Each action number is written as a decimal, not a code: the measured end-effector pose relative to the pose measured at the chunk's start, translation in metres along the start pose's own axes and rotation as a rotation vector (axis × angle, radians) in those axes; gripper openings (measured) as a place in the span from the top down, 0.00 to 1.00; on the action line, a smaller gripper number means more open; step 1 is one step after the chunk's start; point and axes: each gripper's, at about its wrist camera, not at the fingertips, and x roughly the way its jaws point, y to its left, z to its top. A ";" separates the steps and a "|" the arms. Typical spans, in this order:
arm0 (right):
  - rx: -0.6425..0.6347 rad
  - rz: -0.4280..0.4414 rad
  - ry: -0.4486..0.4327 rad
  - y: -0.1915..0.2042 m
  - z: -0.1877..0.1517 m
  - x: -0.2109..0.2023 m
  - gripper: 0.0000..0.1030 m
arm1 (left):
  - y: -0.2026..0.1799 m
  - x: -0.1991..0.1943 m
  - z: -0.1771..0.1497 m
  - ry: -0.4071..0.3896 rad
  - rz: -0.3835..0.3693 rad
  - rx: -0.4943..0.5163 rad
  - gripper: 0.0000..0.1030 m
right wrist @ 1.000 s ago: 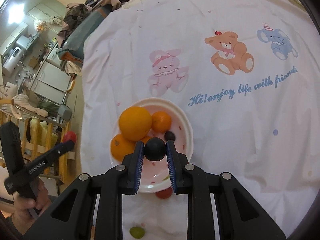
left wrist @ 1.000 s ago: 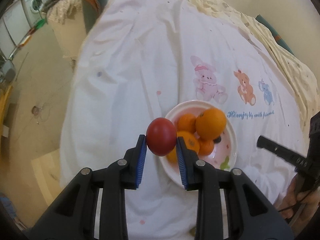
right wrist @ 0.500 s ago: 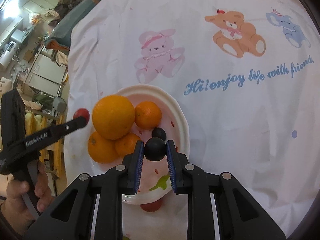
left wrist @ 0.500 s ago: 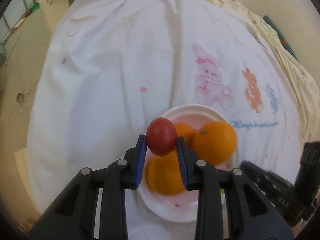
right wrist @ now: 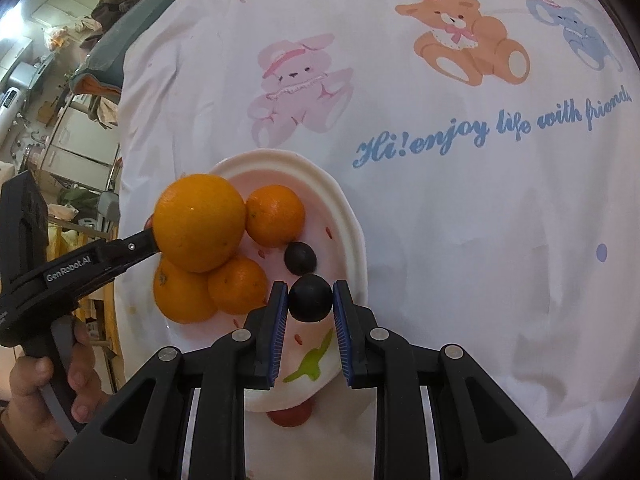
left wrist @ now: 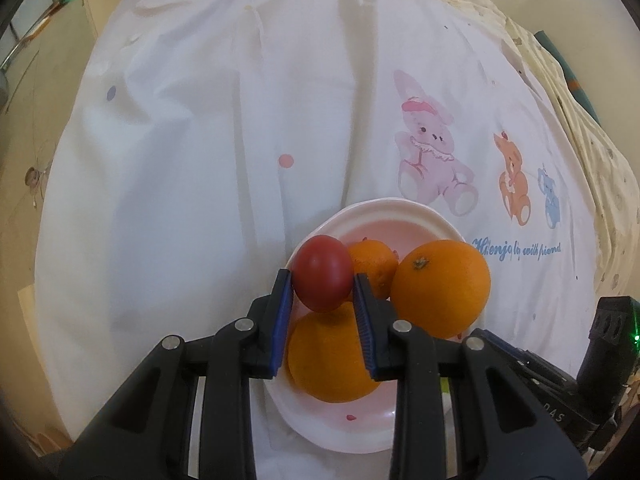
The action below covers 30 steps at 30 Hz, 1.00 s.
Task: Organize fruits
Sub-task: 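Carry the tomato and plum over the pink plate with both tools, then lower the tomato and plum onto the plate and open both tools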
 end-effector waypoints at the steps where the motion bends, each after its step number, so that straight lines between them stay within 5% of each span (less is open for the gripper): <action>1: 0.003 0.002 0.003 -0.001 0.000 0.001 0.76 | 0.000 0.000 0.000 0.002 0.000 -0.002 0.74; 12: 0.009 -0.001 0.006 0.000 -0.001 0.002 0.73 | 0.000 0.002 0.000 0.012 0.011 0.005 0.73; 16: 0.005 -0.017 0.007 0.000 0.000 0.001 0.73 | -0.001 -0.003 0.001 -0.012 0.018 0.007 0.43; 30: 0.011 -0.018 -0.053 -0.001 0.001 -0.024 0.73 | 0.001 -0.036 -0.003 -0.123 0.105 0.042 0.42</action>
